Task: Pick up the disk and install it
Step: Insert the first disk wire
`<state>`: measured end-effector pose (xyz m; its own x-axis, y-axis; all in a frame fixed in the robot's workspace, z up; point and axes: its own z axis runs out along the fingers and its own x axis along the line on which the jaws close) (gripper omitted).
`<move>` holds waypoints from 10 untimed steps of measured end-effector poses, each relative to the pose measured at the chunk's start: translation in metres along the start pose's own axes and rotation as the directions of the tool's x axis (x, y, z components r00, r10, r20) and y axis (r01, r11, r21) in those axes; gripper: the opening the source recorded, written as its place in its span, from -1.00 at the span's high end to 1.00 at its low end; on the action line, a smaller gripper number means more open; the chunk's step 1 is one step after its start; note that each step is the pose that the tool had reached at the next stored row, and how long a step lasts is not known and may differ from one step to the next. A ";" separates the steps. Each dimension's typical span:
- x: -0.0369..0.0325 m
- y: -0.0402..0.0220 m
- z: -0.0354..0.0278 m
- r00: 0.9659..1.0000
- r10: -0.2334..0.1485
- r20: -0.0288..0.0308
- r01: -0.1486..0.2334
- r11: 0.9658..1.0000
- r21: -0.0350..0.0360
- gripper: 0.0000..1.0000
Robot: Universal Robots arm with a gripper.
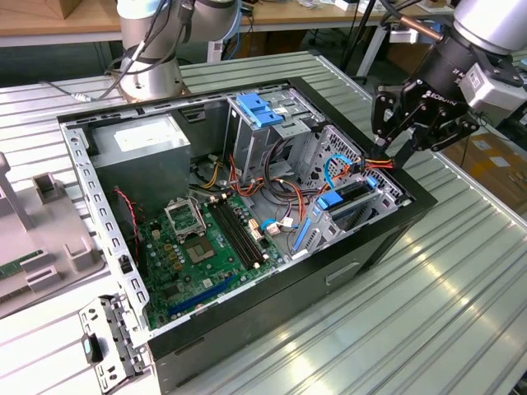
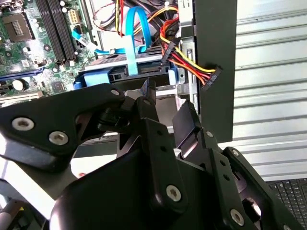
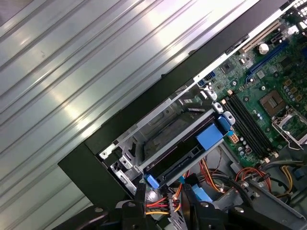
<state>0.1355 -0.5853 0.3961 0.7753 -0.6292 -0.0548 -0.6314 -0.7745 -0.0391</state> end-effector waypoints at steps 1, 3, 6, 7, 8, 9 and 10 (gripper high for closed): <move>0.0009 -0.0007 0.0002 1.000 0.000 0.000 0.000 1.000 0.000 0.15; 0.0025 -0.0020 0.0003 1.000 0.000 0.000 0.000 1.000 0.000 0.15; 0.0047 -0.0038 0.0007 1.000 -0.001 0.000 0.001 1.000 0.000 0.15; 0.0062 -0.0049 0.0010 1.000 -0.001 0.000 0.001 1.000 0.000 0.15; 0.0070 -0.0057 0.0011 1.000 -0.001 0.000 0.001 1.000 0.000 0.15; 0.0076 -0.0061 0.0012 1.000 -0.001 0.000 0.001 1.000 0.000 0.15; 0.0083 -0.0066 0.0013 1.000 -0.001 0.000 0.001 1.000 0.000 0.15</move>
<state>0.1460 -0.5853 0.3946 0.7759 -0.6285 -0.0547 -0.6306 -0.7751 -0.0390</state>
